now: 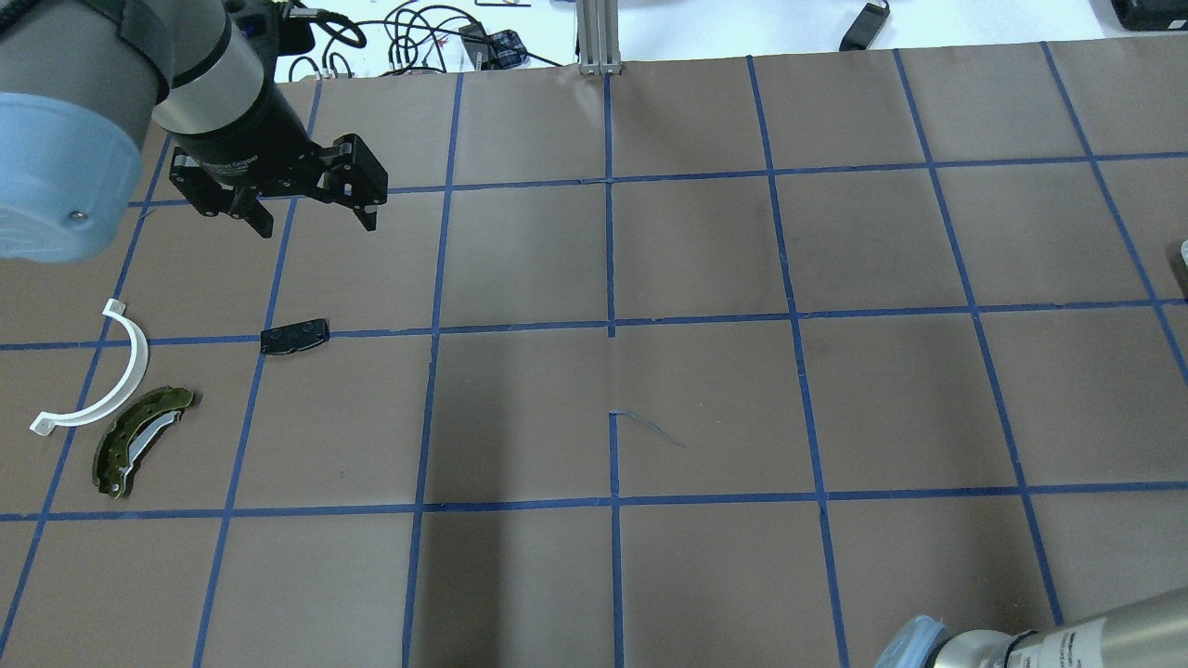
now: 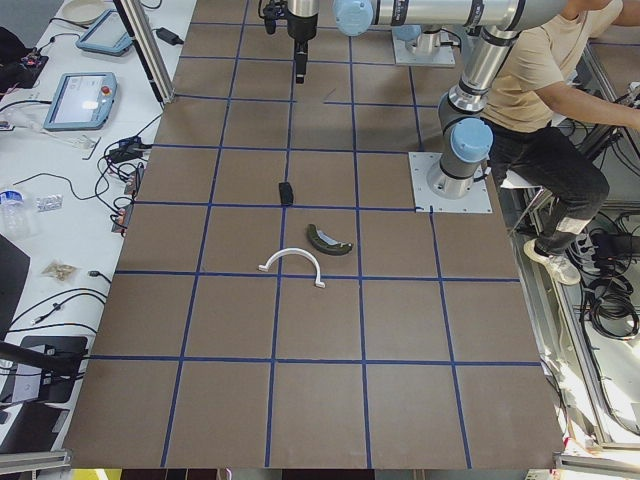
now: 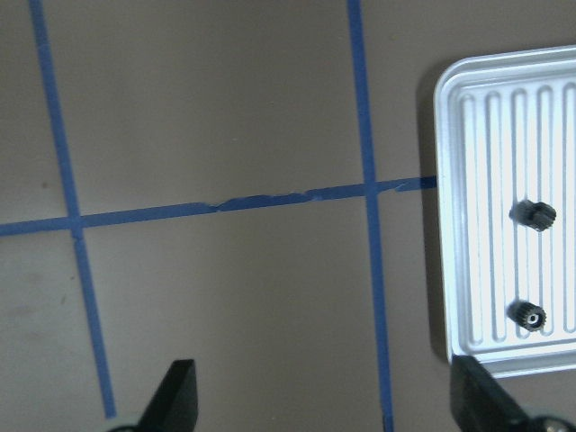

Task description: Place bearing gear from tray to pile

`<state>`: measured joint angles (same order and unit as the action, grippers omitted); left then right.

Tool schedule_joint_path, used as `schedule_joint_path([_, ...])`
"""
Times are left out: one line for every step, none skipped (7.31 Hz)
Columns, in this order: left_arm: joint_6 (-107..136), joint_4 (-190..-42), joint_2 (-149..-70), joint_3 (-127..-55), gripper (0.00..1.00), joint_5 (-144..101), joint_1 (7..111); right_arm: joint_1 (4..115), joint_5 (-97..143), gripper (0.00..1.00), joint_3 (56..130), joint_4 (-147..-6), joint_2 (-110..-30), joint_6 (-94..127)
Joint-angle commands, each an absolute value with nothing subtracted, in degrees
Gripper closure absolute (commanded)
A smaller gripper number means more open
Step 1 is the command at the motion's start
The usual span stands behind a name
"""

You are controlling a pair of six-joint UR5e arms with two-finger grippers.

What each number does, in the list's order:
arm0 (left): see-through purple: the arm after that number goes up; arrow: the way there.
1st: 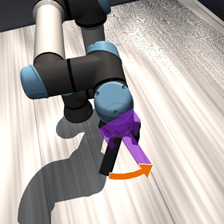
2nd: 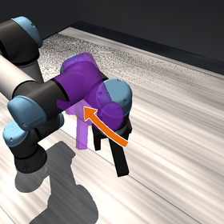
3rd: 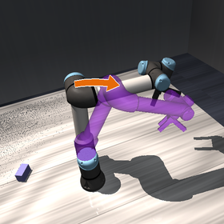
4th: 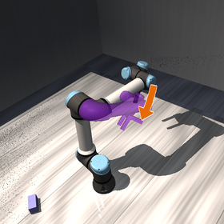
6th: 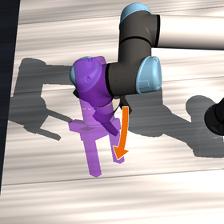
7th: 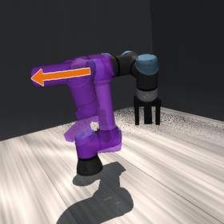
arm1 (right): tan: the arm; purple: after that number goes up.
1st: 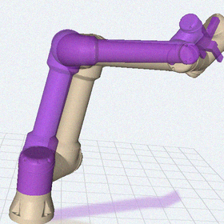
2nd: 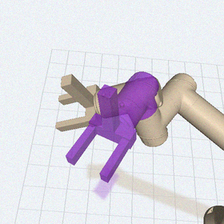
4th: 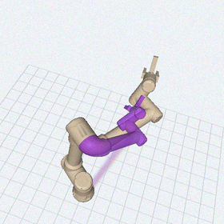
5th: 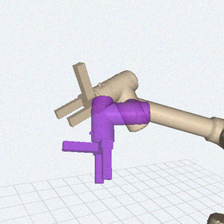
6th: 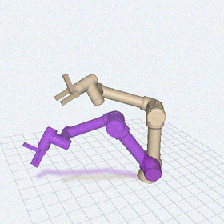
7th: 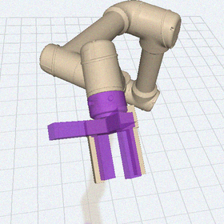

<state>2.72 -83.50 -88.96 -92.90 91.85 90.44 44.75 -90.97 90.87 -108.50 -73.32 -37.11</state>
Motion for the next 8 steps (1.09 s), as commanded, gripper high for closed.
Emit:
schedule_joint_path([2.72,-83.32,-89.03,-92.90,0.00,91.76,90.26,41.14,-91.84,0.00,88.26,-113.87,-66.39,-36.57])
schedule_joint_path([2.72,-83.32,-88.95,-92.90,0.00,91.76,90.09,40.78,-92.02,0.00,86.50,-115.82,-64.01,-36.30])
schedule_joint_path([2.72,-83.32,-89.03,-92.90,0.00,91.76,90.09,39.82,-91.93,0.00,85.01,-115.93,-61.55,-36.21])
schedule_joint_path([2.72,-83.23,-89.03,-92.81,0.00,91.76,90.09,39.03,-91.93,0.00,84.47,-115.93,-59.52,-36.21])
schedule_joint_path([2.72,-83.23,-88.95,-92.81,0.00,91.76,90.09,38.50,-91.93,0.00,84.03,-116.80,-58.02,-36.47])
schedule_joint_path([2.72,-83.23,-88.95,-92.81,0.00,91.76,90.09,38.32,-92.11,0.07,83.85,-117.42,-56.62,-36.30])
schedule_joint_path([2.72,-83.23,-88.95,-92.81,0.00,91.76,90.17,38.15,-92.11,0.07,83.85,-117.51,-56.08,-36.47])
schedule_joint_path([2.72,-83.23,-88.95,-92.81,0.00,91.76,90.18,38.14,-92.11,0.07,83.59,-117.60,-54.94,-35.78])
